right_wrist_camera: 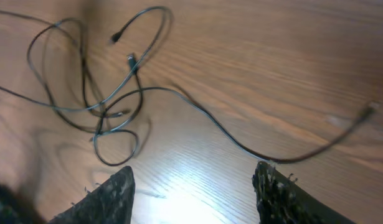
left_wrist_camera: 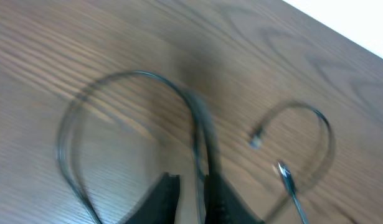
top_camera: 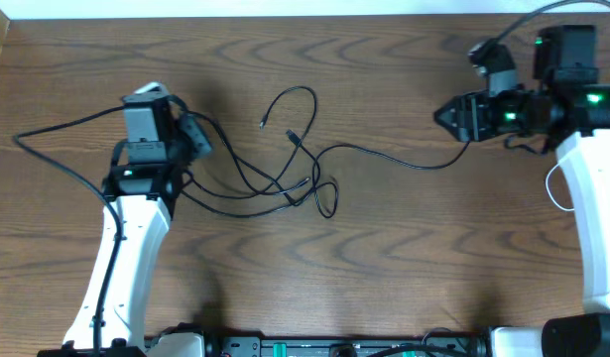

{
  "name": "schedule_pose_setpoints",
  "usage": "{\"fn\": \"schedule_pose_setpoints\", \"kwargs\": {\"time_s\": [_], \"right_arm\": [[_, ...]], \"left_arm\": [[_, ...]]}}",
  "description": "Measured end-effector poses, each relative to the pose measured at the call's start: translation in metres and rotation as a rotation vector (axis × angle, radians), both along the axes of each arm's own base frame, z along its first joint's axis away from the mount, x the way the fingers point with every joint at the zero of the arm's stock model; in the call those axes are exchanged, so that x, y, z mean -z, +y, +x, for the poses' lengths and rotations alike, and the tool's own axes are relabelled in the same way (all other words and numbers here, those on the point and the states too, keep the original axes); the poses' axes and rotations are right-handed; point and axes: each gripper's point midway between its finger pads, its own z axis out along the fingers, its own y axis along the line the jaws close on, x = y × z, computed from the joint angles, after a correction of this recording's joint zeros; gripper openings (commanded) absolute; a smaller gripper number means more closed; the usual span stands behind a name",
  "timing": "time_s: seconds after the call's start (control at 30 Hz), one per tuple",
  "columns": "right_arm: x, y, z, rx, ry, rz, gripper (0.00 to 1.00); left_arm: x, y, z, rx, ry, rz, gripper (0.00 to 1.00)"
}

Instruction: Untangle cables

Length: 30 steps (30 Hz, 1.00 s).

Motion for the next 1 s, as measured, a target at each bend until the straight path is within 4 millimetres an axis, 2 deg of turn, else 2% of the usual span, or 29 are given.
{"fn": "schedule_pose_setpoints", "kwargs": {"time_s": [0.07, 0.2, 0.27, 0.47, 0.67, 0.8, 0.9, 1.0], "right_arm": [[0.010, 0.024, -0.003, -0.066, 0.029, 0.006, 0.61], [0.040, 0.066, -0.009, -0.173, 0.116, 0.004, 0.65], [0.057, 0.086, -0.014, -0.223, 0.172, 0.010, 0.68], [0.107, 0.140, -0.049, -0.294, 0.421, 0.031, 0.68], [0.115, 0.172, -0.063, -0.231, 0.538, 0.077, 0.71], [0.124, 0.183, -0.066, -0.069, 0.589, 0.022, 0.72], [0.136, 0.194, -0.074, 0.021, 0.612, -0.015, 0.70], [0.153, 0.204, -0.072, 0.109, 0.595, -0.018, 0.67]], "left_arm": [[0.001, -0.020, -0.001, 0.079, 0.007, -0.005, 0.08], [0.007, -0.028, -0.008, 0.115, 0.041, -0.009, 0.08], [0.013, -0.025, -0.015, 0.104, 0.080, 0.005, 0.08], [0.028, 0.001, -0.037, 0.011, 0.196, 0.118, 0.08], [0.028, 0.010, -0.040, -0.020, 0.207, 0.157, 0.08], [0.029, 0.011, -0.040, -0.025, 0.210, 0.164, 0.08], [0.029, 0.012, -0.041, -0.028, 0.215, 0.168, 0.08], [0.029, 0.013, -0.042, -0.029, 0.216, 0.170, 0.08]]}}
